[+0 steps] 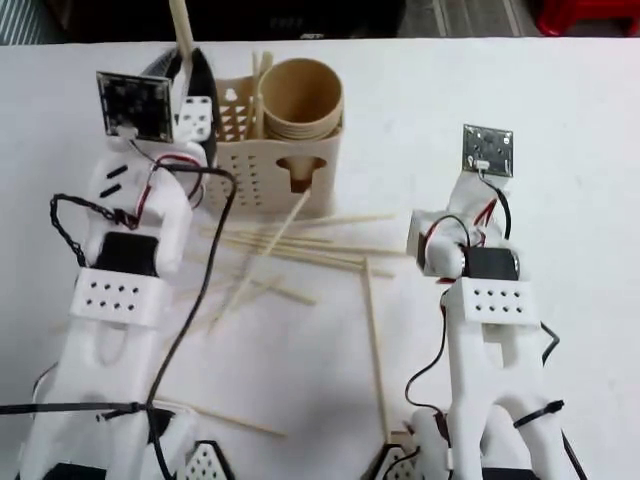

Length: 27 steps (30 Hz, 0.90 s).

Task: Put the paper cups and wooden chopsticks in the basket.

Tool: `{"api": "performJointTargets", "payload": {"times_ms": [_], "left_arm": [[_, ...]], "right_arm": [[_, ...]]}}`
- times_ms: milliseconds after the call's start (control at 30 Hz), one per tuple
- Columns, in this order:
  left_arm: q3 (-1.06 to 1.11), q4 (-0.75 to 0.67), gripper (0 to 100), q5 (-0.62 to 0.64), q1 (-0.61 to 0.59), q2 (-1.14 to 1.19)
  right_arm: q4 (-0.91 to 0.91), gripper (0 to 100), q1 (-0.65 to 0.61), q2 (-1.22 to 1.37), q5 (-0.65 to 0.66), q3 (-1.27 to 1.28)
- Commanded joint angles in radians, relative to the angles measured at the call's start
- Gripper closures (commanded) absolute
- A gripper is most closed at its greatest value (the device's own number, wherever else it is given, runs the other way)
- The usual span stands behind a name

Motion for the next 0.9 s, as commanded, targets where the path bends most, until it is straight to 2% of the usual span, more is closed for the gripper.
{"api": "performJointTargets", "payload": {"times_ms": [0, 67, 267, 500, 867], "left_arm": [[-0.003, 0.008, 88, -0.017, -0.007, 0.001], [-0.043, 0.104, 84, -0.017, -0.007, -0.004], [-0.272, 0.460, 83, -0.023, -0.007, -0.001], [-0.497, 0.827, 83, -0.164, 0.016, -0.004], [-0.512, 1.208, 83, -0.308, 0.189, -0.001]], "right_arm": [[-0.016, 85.4, 0.005, -0.019, 0.011, -0.009], [-0.016, 85.4, 0.005, -0.019, 0.011, -0.009], [-0.016, 85.4, 0.005, -0.019, 0.011, -0.009], [-0.016, 85.4, 0.005, -0.019, 0.011, -0.009], [-0.016, 85.4, 0.005, -0.019, 0.011, -0.009]]}}
